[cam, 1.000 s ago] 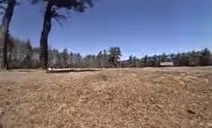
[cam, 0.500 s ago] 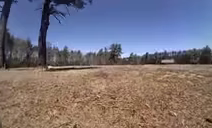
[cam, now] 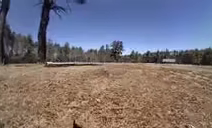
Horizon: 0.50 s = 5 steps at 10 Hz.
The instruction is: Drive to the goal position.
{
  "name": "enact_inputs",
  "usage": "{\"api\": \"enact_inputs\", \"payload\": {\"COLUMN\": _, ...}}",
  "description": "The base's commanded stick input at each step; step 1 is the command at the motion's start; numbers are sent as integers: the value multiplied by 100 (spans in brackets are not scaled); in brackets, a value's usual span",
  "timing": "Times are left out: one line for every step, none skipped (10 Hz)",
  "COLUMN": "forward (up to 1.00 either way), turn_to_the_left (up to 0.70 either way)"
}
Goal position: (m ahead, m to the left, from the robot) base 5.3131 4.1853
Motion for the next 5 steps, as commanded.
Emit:
{"api": "enact_inputs", "payload": {"forward": 70, "turn_to_the_left": 0}}
{"api": "enact_inputs", "payload": {"forward": 70, "turn_to_the_left": -1}}
{"api": "enact_inputs", "payload": {"forward": 70, "turn_to_the_left": -8}}
{"api": "enact_inputs", "payload": {"forward": 70, "turn_to_the_left": -24}}
{"api": "enact_inputs", "payload": {"forward": 70, "turn_to_the_left": -35}}
